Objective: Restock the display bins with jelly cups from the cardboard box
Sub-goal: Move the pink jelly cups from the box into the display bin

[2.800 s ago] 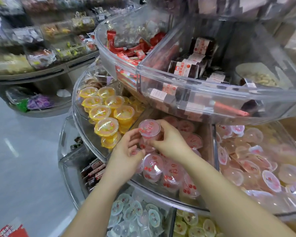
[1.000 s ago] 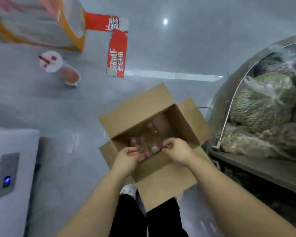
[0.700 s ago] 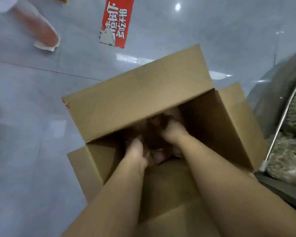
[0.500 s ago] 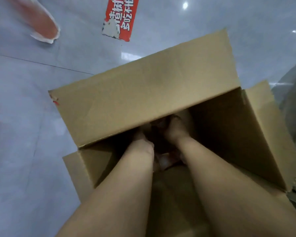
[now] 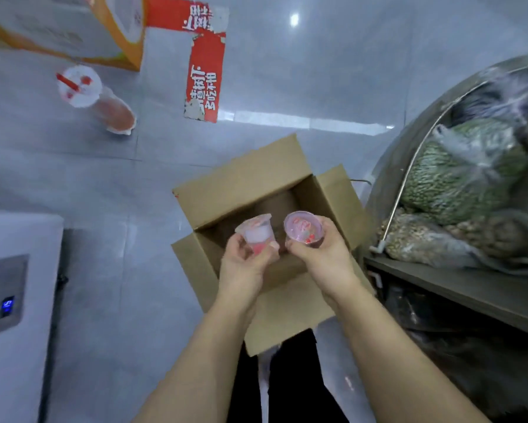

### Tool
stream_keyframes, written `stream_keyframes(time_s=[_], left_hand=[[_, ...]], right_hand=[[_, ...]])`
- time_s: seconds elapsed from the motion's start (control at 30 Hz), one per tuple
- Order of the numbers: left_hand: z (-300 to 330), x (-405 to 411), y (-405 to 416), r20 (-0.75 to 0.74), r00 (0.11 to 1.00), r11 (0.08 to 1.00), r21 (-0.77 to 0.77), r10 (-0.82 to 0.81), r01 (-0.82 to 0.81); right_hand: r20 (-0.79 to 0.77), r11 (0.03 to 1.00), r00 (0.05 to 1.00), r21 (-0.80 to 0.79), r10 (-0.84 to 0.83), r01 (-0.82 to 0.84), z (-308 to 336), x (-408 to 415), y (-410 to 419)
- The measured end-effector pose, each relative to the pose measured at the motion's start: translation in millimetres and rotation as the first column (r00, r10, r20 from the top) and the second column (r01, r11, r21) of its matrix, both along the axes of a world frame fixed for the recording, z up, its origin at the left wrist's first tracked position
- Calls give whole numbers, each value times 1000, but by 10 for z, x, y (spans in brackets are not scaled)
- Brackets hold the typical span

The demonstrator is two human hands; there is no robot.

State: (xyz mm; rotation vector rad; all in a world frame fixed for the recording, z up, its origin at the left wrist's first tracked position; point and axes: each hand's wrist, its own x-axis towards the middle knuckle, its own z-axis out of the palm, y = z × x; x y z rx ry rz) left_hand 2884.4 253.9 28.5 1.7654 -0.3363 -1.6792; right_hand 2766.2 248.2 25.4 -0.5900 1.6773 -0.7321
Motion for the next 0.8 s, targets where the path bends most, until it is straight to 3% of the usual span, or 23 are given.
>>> stream_keyframes(time_s=[0.1,0.23,0.5,0.7,0.8], left_hand=[[1127,-8,-19,76,958,941,-181,-278,287],[2568,-109,-174,166,849,747,-411,-502,523],[4739,-863,-182,280,719,265,-796,-637,544],[5490,-1740,280,322,451,-41,-848,-832,529],[5740,-2221,560,438,329,-216,-815,-837,537]], right_hand=[[32,988,999,-148,-29,33,1253,-81,43],[-4,934,998,-353,-67,62,2847,-251,106],[-204,723,886,-665,-415,186,4978,-807,731],[-259,614,727,-741,-636,273,5816,-1461,1617],[-171,545,692,-754,-701,367,6036,-1791,2066]])
